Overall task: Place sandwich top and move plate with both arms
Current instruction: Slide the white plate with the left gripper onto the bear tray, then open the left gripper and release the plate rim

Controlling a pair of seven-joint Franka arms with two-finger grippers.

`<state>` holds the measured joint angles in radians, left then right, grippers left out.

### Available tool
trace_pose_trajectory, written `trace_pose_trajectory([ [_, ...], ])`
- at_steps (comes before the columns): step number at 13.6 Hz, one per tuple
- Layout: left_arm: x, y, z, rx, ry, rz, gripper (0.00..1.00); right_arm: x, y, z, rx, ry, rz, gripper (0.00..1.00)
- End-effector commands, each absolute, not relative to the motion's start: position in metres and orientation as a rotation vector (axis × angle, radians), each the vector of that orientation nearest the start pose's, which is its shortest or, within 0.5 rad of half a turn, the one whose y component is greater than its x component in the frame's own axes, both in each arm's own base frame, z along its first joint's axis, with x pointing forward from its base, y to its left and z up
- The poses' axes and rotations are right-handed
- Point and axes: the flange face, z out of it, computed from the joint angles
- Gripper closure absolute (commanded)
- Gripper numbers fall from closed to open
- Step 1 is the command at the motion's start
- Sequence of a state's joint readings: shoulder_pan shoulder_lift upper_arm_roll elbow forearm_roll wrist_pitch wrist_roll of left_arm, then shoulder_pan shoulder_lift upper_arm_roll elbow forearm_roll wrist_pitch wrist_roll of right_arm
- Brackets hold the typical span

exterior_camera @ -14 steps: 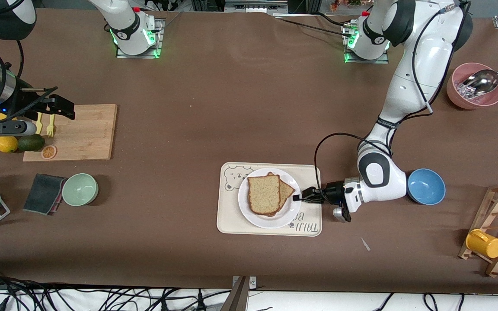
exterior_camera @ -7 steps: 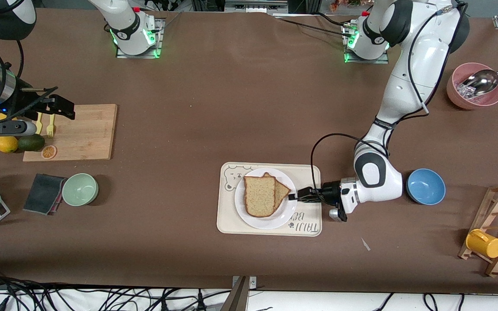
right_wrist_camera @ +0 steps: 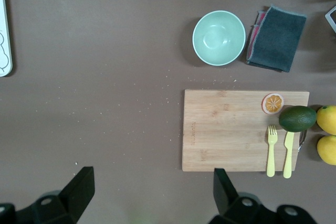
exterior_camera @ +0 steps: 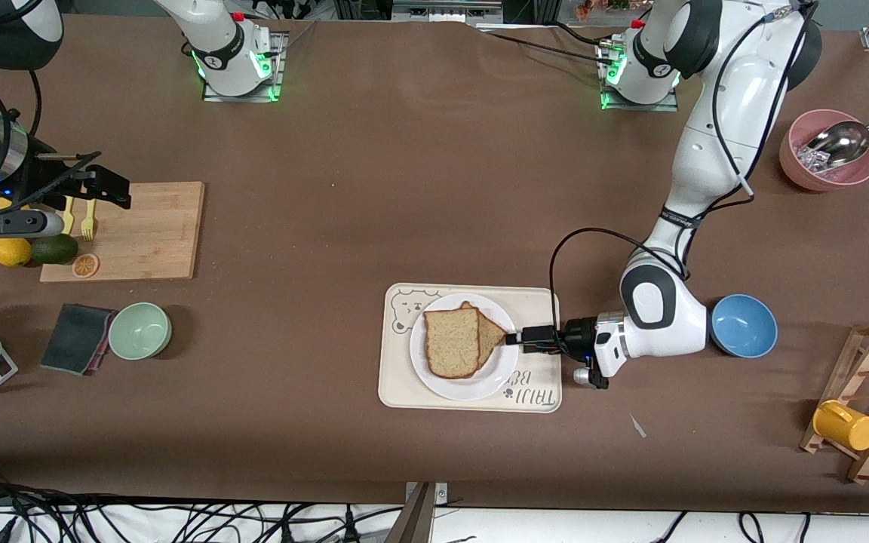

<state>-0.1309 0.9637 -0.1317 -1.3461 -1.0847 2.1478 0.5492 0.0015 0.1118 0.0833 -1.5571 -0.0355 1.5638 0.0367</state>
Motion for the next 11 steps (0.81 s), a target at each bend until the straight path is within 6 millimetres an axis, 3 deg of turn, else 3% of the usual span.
trace_pose_trajectory([
  [1, 0.708, -0.207, 0.214, 2.330, -0.071, -0.089, 0.00, 0.582, 0.043, 0.570, -3.171, -0.068, 0.147, 0.00],
  [7, 0.691, -0.198, 0.302, 2.691, -0.237, -0.267, 0.00, 0.582, 0.043, 0.574, -3.182, -0.074, 0.137, 0.00],
  [9, 0.683, -0.196, 0.316, 2.825, -0.333, -0.320, 0.00, 0.582, 0.042, 0.574, -3.182, -0.069, 0.137, 0.00],
  [11, 0.676, -0.190, 0.344, 2.989, -0.387, -0.312, 0.00, 0.582, 0.041, 0.574, -3.180, -0.066, 0.139, 0.00],
])
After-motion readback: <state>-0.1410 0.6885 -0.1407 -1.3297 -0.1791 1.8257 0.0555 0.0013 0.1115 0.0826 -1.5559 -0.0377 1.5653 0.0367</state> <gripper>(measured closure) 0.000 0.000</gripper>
